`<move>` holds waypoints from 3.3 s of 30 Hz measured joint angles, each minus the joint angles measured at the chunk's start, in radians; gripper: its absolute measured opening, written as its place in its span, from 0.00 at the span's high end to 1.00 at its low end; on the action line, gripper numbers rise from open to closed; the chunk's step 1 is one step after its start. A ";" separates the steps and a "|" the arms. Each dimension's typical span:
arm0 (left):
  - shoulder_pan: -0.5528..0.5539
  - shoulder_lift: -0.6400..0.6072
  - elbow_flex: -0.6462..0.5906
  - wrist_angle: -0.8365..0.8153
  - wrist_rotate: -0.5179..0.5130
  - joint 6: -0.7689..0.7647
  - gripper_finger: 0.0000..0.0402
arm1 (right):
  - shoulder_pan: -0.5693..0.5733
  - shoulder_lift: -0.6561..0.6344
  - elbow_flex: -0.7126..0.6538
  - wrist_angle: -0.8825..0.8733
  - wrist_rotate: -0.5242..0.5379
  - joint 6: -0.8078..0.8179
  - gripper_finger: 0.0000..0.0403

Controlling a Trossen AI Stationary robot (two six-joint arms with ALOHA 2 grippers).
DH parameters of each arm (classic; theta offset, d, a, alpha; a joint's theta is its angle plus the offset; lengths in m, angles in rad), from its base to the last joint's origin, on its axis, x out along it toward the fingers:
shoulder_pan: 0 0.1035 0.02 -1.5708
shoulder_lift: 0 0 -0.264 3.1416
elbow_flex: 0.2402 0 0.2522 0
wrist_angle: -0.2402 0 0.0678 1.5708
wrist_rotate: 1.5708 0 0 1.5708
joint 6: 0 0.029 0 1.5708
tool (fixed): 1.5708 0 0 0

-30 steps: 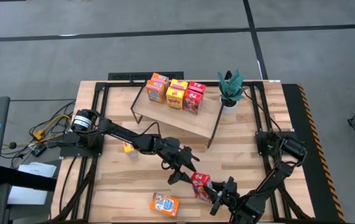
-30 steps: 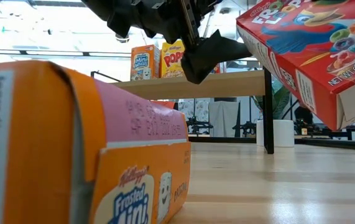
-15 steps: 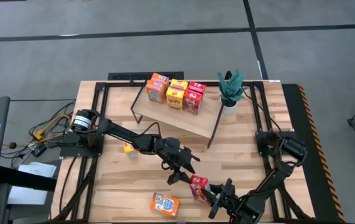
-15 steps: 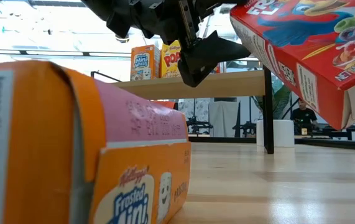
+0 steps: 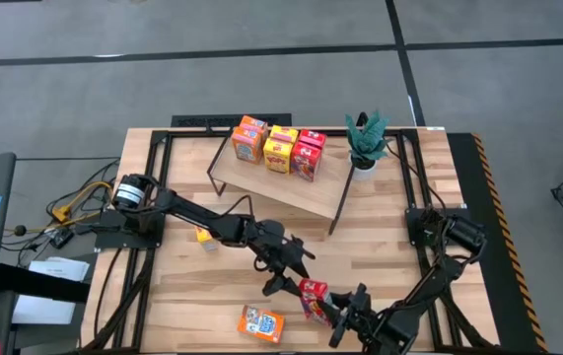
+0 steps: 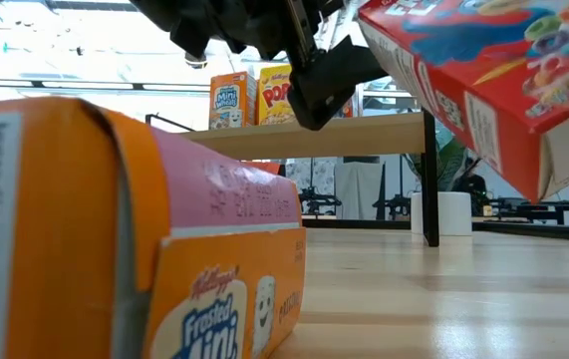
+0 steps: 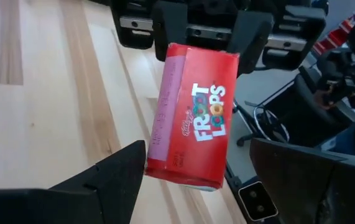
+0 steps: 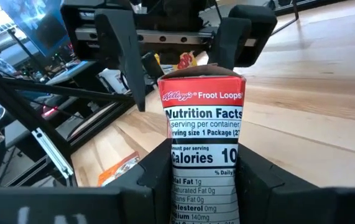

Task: Stack cereal on shelf
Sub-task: Put red cereal box on the table, then put the orange cereal box on the shelf

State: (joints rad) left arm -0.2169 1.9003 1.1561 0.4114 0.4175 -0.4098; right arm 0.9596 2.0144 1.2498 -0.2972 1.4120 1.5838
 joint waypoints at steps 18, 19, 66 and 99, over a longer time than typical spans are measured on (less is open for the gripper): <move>-0.012 0.000 0.000 -0.006 -0.015 0.024 0.36 | -0.039 0.000 0.066 0.000 -0.090 -0.119 0.60; -0.012 0.000 0.000 -0.007 -0.013 0.024 0.39 | -0.039 0.000 0.066 0.002 -0.090 -0.119 0.59; -0.030 0.002 0.359 -0.829 -0.622 0.552 0.57 | 0.055 -0.278 0.066 -0.379 -0.268 -0.126 0.27; -0.263 -0.124 0.636 -1.609 -0.549 0.177 0.17 | 0.047 -0.269 0.066 -0.367 -0.298 -0.215 0.27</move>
State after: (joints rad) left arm -0.4795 1.7761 1.7925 -1.1971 -0.1312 -0.2324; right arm 1.0064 1.7454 1.3155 -0.6640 1.1144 1.3693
